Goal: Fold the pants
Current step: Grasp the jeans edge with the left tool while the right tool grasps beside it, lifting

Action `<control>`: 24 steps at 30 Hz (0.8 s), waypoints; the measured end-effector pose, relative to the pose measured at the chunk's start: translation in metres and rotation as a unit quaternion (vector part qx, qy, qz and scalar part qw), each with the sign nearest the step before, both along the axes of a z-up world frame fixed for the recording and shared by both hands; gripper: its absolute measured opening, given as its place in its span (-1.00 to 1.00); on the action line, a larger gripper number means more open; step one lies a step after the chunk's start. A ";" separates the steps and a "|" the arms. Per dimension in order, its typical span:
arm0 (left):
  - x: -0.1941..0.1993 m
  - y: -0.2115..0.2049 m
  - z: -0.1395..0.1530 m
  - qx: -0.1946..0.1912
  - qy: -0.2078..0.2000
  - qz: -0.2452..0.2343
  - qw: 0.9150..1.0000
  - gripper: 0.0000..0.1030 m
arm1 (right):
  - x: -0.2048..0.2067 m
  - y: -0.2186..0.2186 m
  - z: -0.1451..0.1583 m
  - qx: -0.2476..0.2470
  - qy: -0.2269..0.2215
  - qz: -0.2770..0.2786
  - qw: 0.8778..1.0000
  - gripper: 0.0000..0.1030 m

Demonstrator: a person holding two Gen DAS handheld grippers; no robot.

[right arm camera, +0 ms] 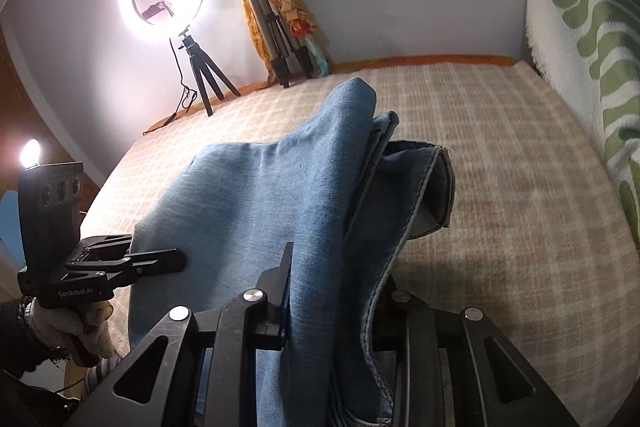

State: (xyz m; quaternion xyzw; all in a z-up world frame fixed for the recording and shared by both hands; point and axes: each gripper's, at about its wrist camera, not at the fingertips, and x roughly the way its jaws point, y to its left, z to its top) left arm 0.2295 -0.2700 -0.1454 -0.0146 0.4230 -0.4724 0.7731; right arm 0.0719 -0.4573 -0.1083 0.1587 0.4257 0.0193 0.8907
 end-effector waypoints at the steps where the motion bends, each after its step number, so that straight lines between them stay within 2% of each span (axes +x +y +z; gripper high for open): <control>1: 0.001 0.000 0.004 -0.002 -0.002 0.000 1.000 -0.69 | 0.001 0.000 0.003 0.001 -0.003 -0.001 1.000 -0.49; 9: 0.022 -0.019 0.026 0.002 -0.037 -0.009 0.999 -0.69 | 0.015 -0.006 0.025 -0.009 -0.026 -0.008 1.000 -0.49; 14: 0.040 -0.040 0.036 -0.001 -0.042 -0.012 0.999 -0.69 | 0.035 -0.018 0.036 -0.016 -0.040 -0.019 0.999 -0.49; 24: 0.089 -0.094 0.046 -0.014 -0.058 -0.021 0.998 -0.69 | 0.088 -0.075 0.051 -0.036 -0.041 -0.034 0.998 -0.49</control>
